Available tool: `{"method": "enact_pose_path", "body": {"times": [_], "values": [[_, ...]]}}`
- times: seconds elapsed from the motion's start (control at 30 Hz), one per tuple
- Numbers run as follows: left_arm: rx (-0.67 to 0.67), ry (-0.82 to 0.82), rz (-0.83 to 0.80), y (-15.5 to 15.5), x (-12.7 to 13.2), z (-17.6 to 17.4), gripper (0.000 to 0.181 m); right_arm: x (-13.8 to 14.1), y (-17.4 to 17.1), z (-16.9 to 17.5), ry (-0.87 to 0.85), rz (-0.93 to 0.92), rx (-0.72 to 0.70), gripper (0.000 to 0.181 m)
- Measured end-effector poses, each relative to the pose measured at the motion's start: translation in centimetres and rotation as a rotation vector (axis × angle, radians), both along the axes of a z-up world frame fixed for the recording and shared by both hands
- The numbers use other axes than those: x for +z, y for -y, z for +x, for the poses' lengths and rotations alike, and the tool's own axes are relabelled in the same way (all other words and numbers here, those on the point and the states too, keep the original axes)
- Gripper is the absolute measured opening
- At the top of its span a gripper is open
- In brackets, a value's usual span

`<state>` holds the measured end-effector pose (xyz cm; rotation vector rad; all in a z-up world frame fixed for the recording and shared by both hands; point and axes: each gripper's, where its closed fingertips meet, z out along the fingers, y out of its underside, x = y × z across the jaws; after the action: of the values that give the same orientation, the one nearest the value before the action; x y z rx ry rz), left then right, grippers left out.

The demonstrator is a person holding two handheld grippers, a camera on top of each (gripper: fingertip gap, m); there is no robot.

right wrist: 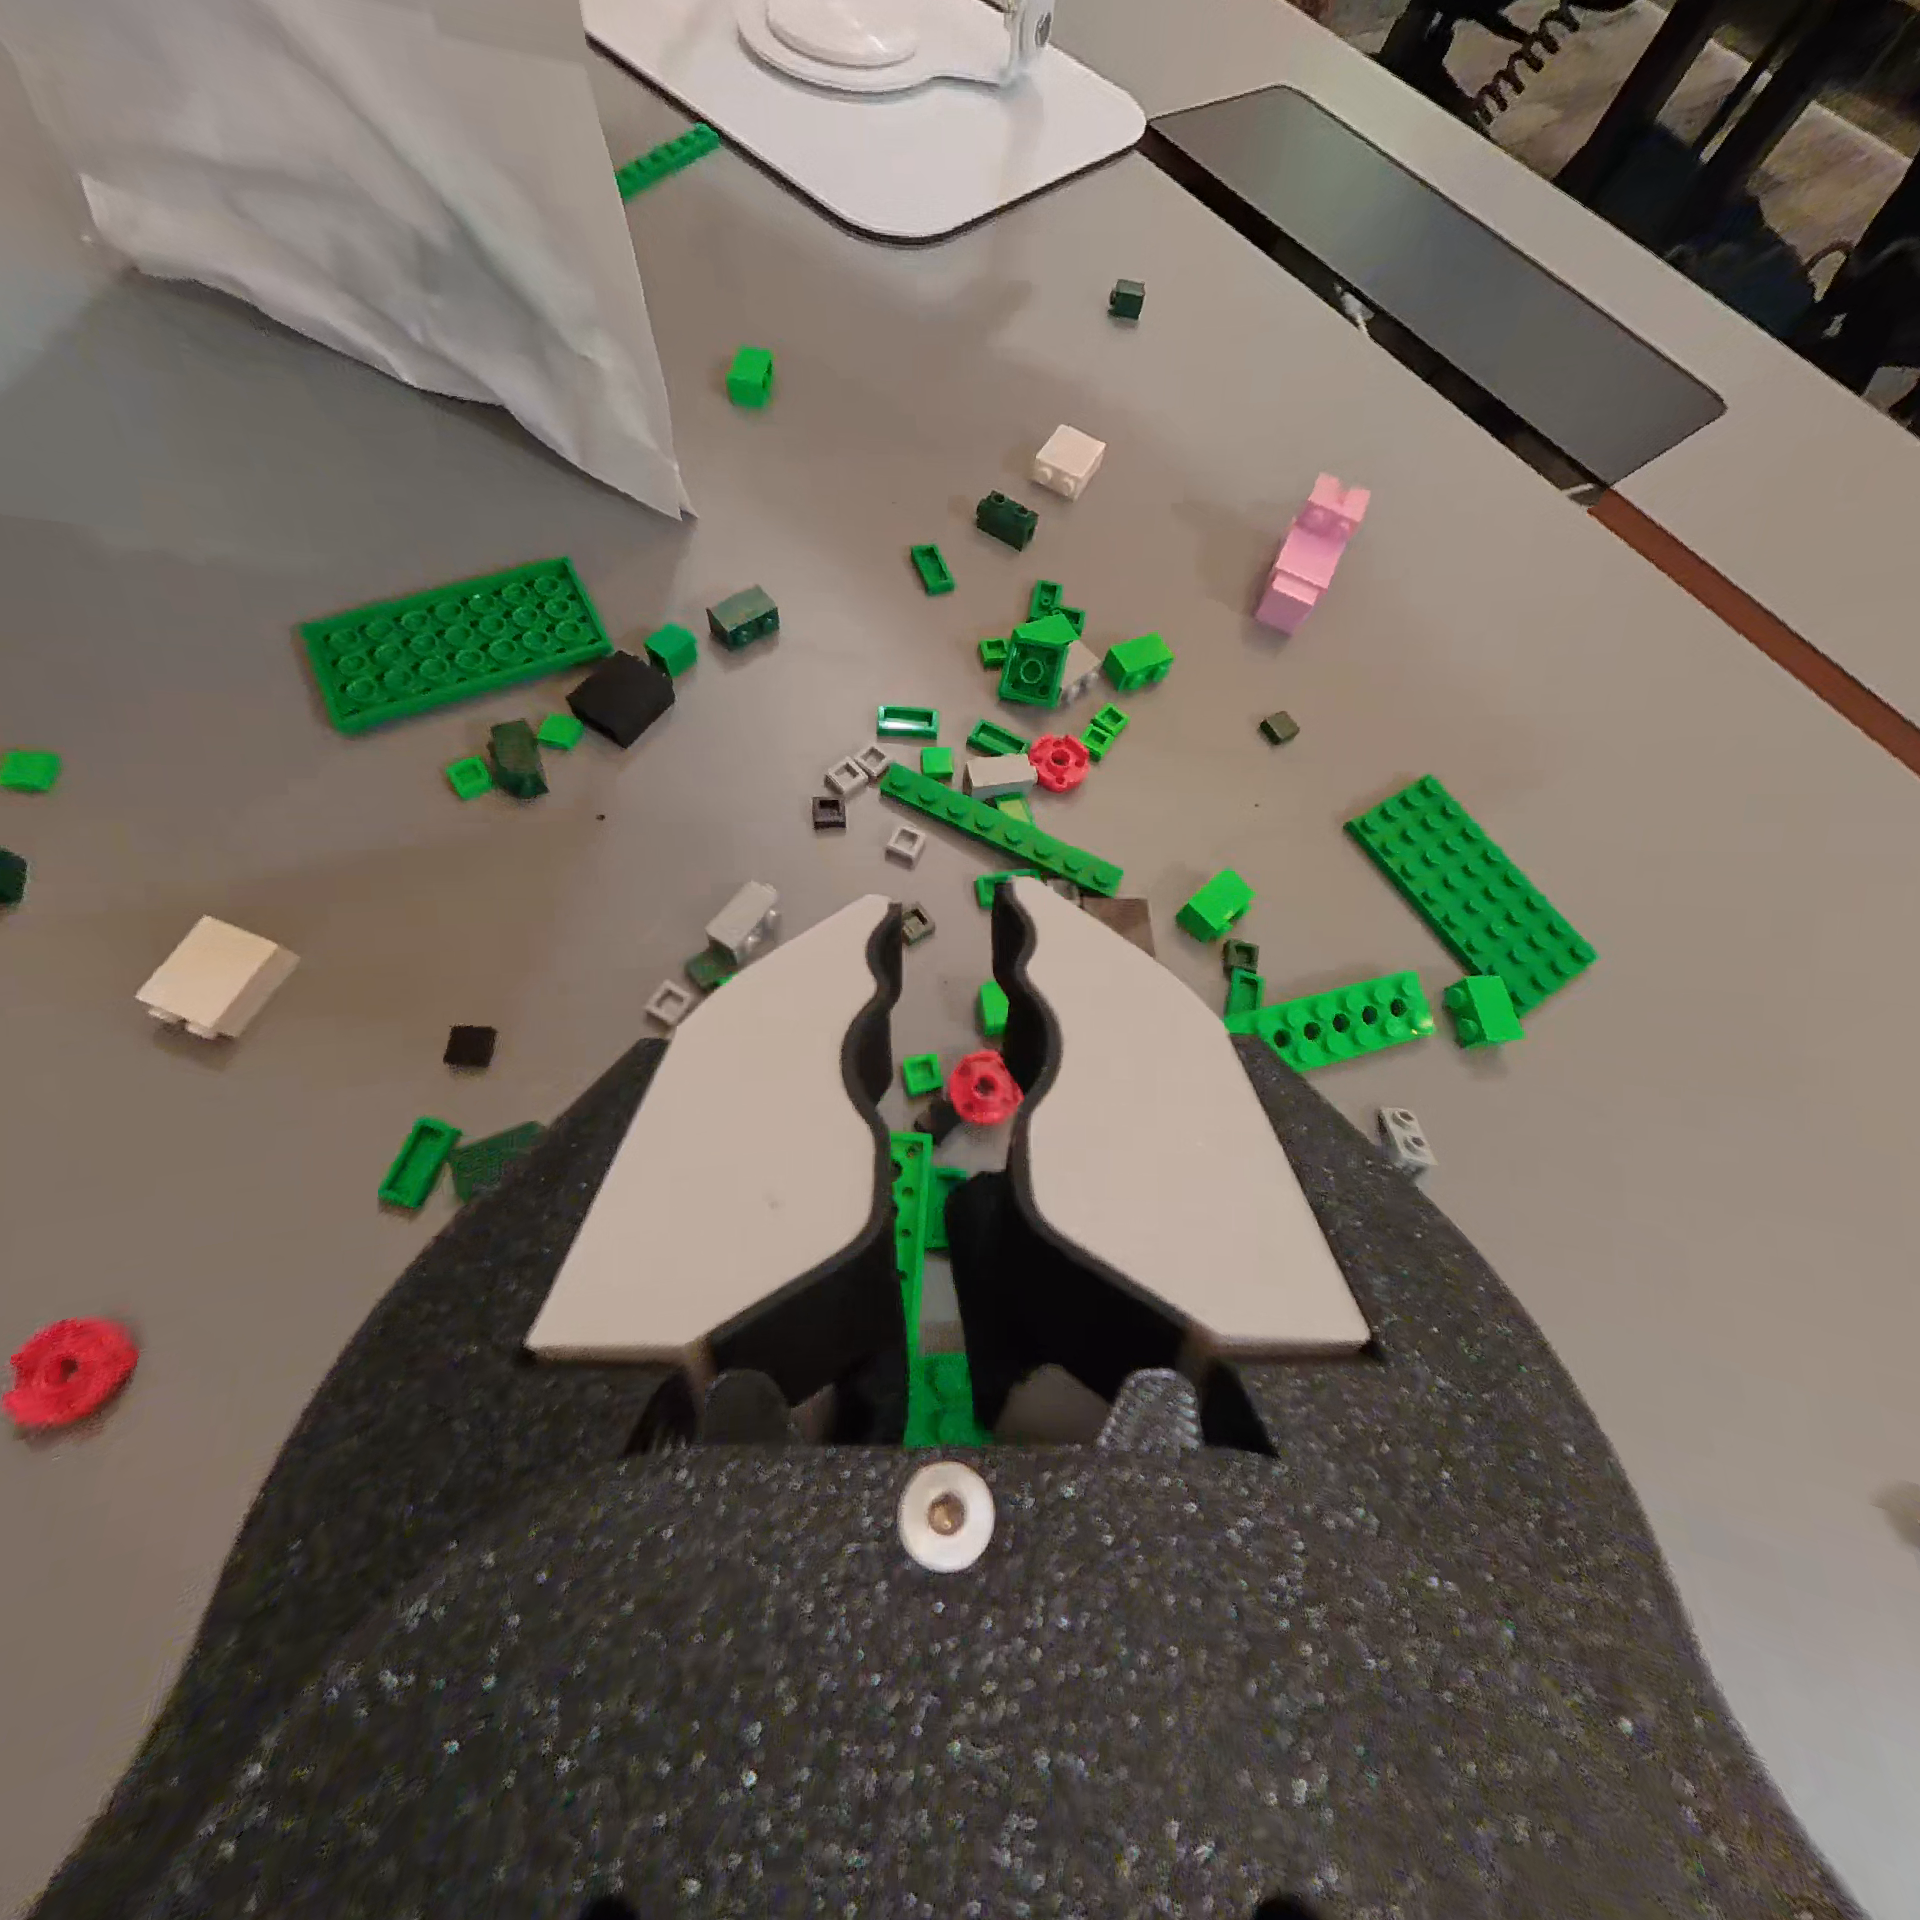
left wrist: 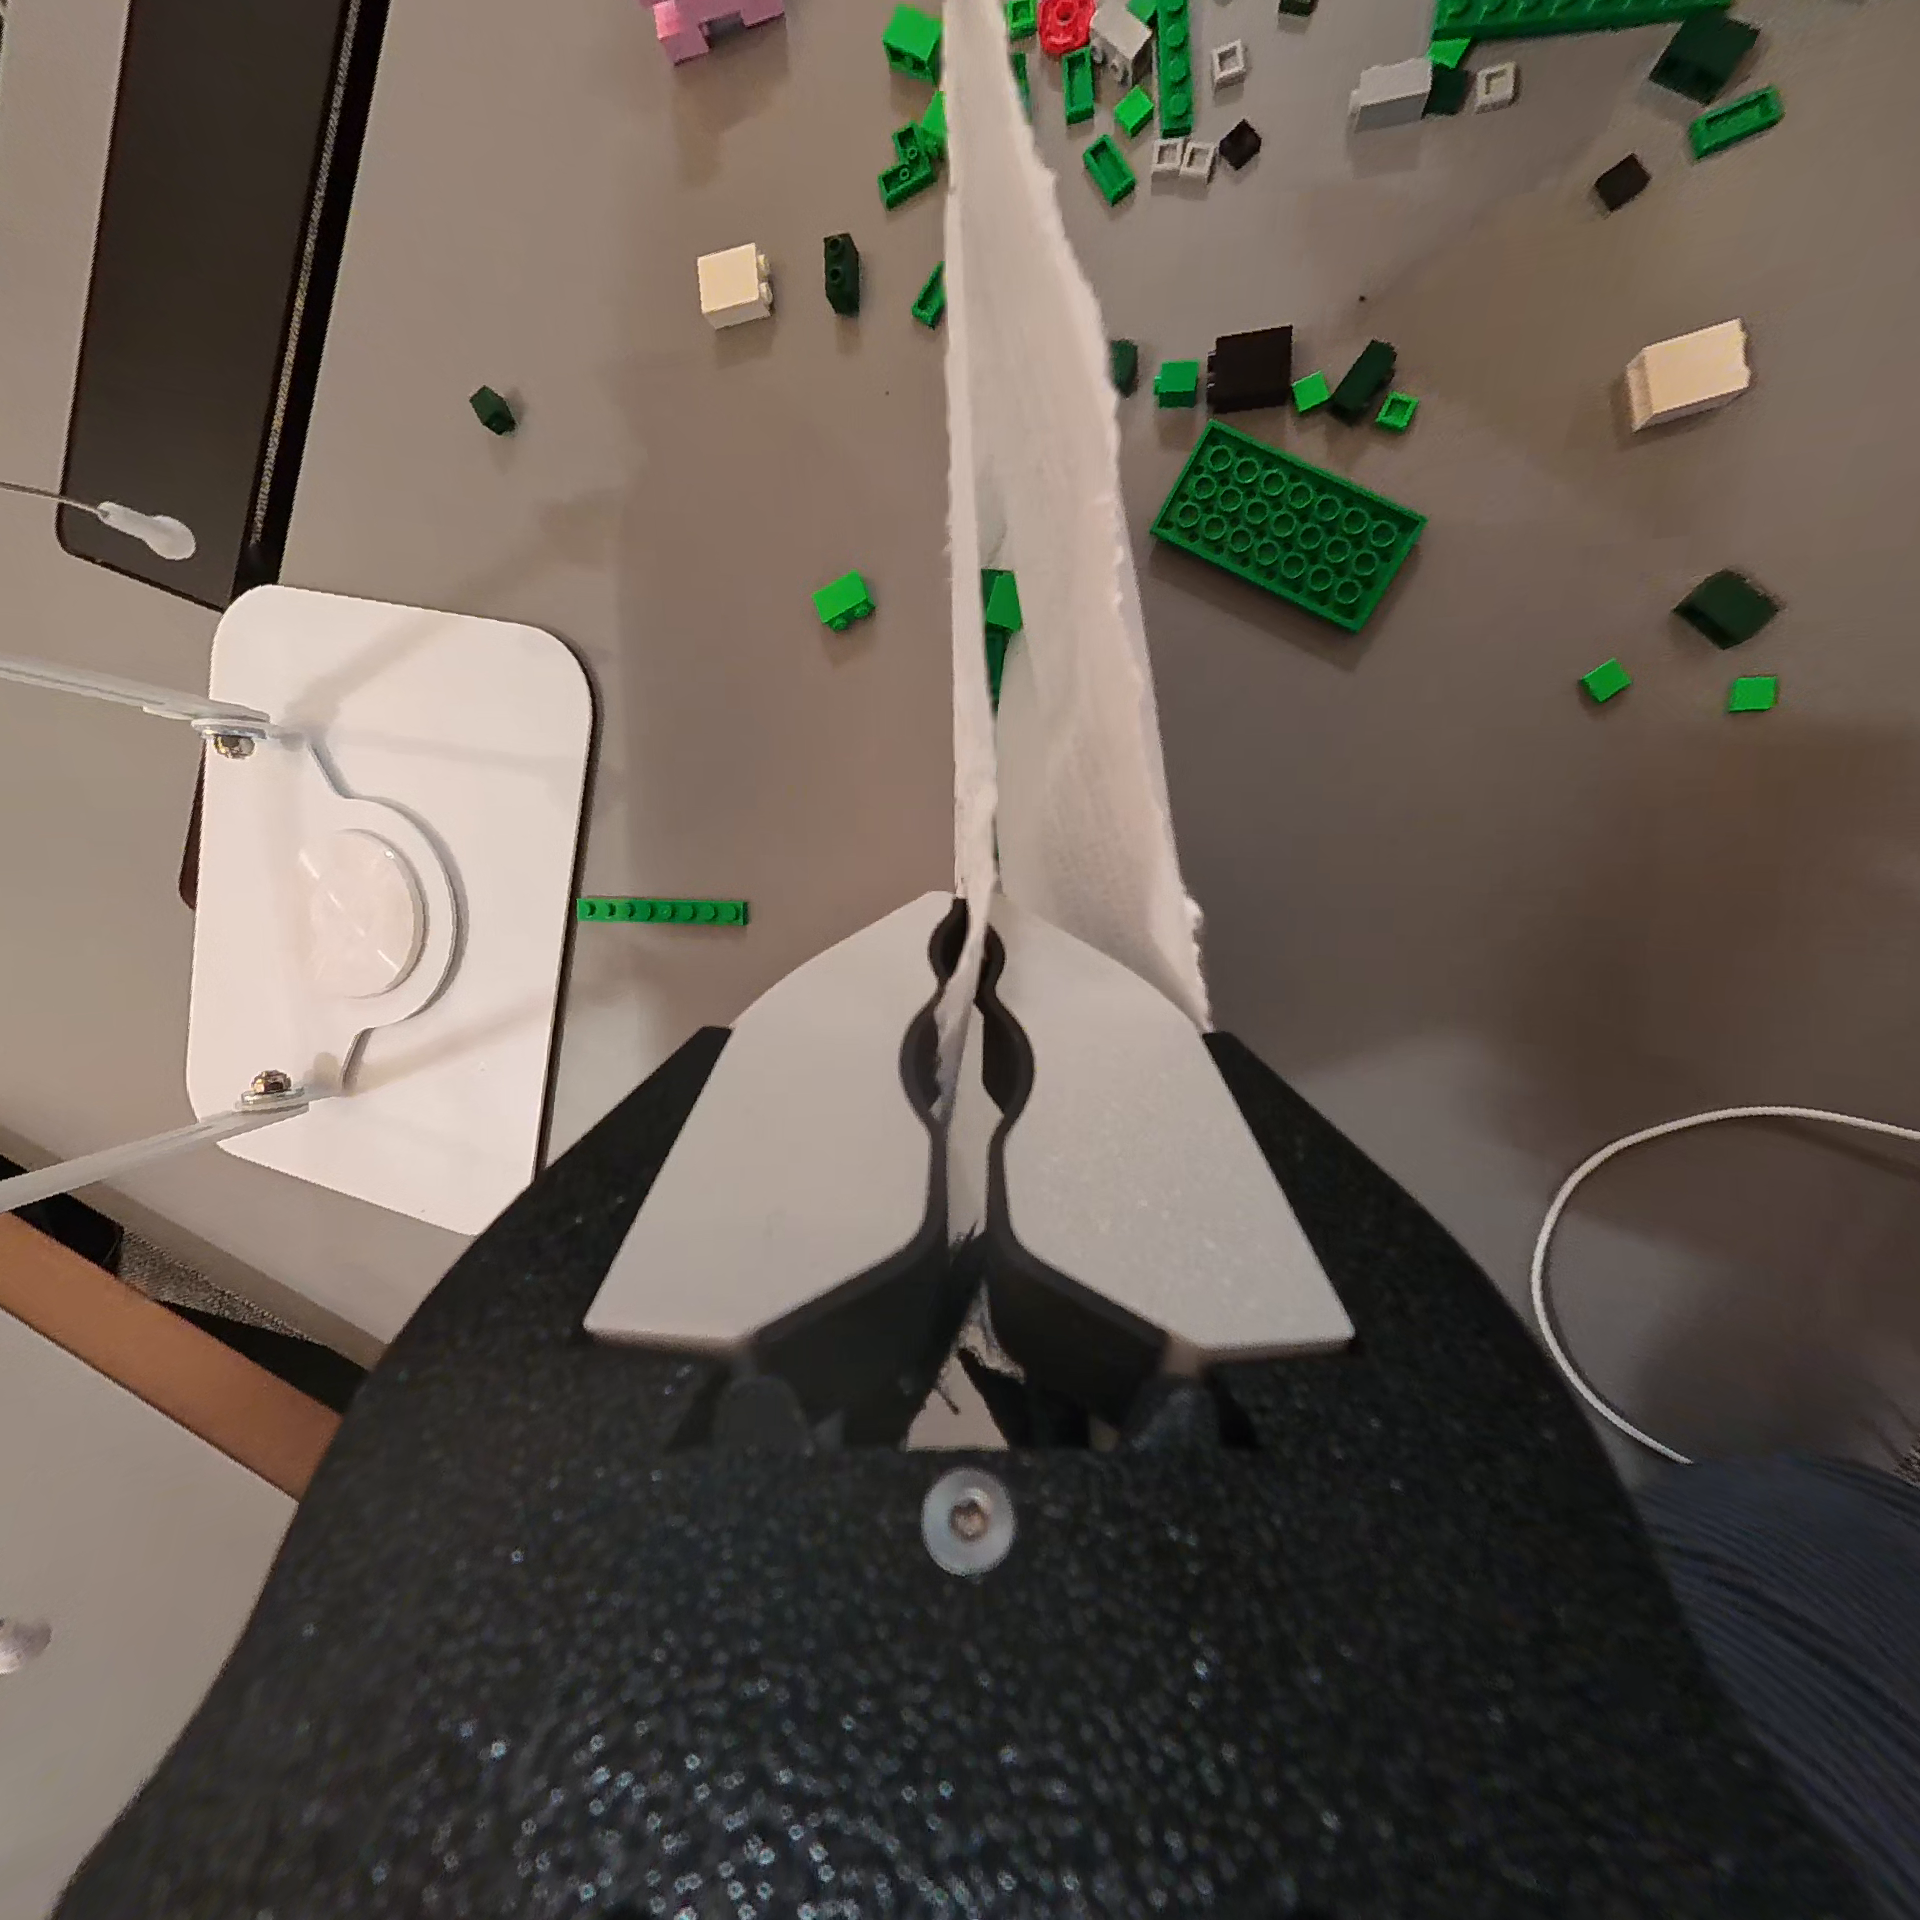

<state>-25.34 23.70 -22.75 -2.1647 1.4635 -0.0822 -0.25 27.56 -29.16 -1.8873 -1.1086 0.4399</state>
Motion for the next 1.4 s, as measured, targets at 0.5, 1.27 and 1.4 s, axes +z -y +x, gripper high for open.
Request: {"method": "enact_pose_path", "body": {"times": [0.5,1.27,1.4], "values": [[-0.012,-0.007,-0.007,0.2,-0.1,0.1,0.0,-1.7,4.7,-2.6,0.022,-0.121,0.319,0.003],[-0.019,-0.017,-0.012,0.2,-0.4,0.4,0.0,-1.2,9.0,-4.8,0.004,-0.176,0.532,0.028],[-0.02,-0.019,-0.011,0.2,-0.4,0.4,0.0,-0.5,8.6,-4.8,-0.01,-0.131,0.521,0.029]]}}
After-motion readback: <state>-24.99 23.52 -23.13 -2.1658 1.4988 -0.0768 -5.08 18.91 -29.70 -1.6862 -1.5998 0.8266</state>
